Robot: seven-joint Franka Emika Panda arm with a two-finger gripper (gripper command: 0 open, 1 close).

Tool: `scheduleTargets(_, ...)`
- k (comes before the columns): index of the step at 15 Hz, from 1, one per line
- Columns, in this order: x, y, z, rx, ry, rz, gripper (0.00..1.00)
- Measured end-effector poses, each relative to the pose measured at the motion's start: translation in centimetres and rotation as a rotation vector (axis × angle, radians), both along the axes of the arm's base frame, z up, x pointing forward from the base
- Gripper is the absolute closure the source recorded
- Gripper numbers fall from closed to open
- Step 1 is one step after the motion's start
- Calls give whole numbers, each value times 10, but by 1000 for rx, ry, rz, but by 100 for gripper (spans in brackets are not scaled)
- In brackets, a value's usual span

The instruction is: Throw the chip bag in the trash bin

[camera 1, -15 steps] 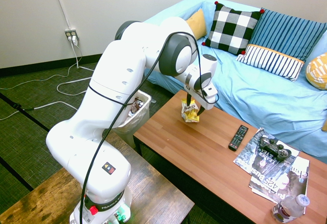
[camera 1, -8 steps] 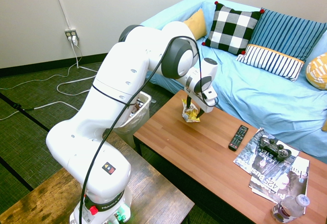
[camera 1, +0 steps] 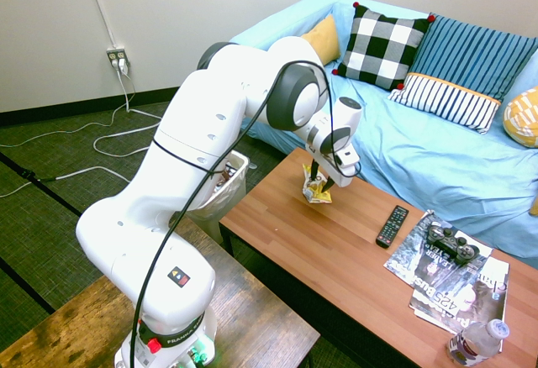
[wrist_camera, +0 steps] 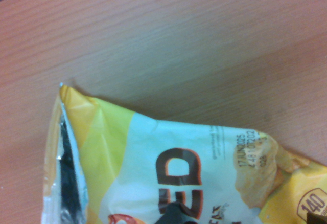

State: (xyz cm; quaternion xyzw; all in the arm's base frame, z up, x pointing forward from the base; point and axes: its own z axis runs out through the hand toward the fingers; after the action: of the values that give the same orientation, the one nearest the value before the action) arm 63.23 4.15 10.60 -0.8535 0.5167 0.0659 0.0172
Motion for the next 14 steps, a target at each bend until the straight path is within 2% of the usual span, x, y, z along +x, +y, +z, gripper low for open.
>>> scheduleTargets(10, 9, -12, 10, 0, -38, -21, 100)
scheduleTargets(14, 21, 6, 61, 0, -111, 11, 100)
